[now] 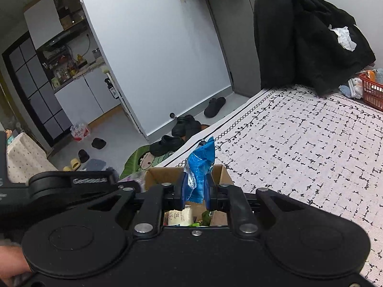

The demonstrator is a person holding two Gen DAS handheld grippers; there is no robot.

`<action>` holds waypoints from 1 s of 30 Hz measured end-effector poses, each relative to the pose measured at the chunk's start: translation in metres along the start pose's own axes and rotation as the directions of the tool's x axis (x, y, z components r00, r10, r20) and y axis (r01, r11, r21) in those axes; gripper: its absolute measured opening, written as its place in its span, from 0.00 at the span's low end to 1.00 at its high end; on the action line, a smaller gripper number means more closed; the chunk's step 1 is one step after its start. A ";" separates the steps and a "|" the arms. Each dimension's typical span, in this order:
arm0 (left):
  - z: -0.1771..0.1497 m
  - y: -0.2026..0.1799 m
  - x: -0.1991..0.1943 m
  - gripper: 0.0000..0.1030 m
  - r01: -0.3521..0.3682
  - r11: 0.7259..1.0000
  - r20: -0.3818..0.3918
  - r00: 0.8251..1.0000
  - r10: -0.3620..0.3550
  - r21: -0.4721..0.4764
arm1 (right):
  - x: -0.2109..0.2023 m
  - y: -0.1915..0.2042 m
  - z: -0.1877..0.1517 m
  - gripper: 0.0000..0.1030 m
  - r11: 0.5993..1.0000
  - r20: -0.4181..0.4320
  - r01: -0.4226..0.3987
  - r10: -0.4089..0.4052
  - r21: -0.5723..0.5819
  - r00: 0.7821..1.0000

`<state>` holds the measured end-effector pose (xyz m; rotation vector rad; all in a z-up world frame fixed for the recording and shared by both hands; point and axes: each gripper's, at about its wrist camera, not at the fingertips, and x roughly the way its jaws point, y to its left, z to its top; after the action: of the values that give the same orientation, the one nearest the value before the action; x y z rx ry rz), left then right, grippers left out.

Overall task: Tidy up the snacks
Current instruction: 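Carry the pink and blue packets with both tools over the cardboard box, then lower both packets into the box and open both tools to release them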

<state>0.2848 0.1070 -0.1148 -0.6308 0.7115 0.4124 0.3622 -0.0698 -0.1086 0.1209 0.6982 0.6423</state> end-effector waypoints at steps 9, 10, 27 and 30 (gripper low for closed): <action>0.002 -0.005 0.044 0.35 0.019 1.000 -0.077 0.997 -0.019 -0.013 | 0.021 -0.004 0.000 0.14 1.000 -0.046 0.020 -0.019 0.010 0.999; 0.001 -0.006 0.049 0.35 0.022 1.000 -0.092 0.996 -0.023 -0.017 | 0.023 -0.005 0.000 0.14 1.000 -0.051 0.022 -0.021 0.011 0.998; 0.012 -0.001 0.066 0.43 0.098 0.992 -0.189 0.976 -0.110 -0.073 | 0.057 -0.003 0.002 0.14 0.998 -0.110 0.055 -0.054 0.008 0.993; 0.017 0.004 0.062 0.43 0.103 0.991 -0.195 0.974 -0.119 -0.090 | 0.063 0.002 0.000 0.14 0.998 -0.128 0.062 -0.062 -0.005 0.990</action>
<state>0.3340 0.1294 -0.1504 -0.7906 0.8497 0.2770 0.3984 -0.0311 -0.1431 0.0572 0.8228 0.5939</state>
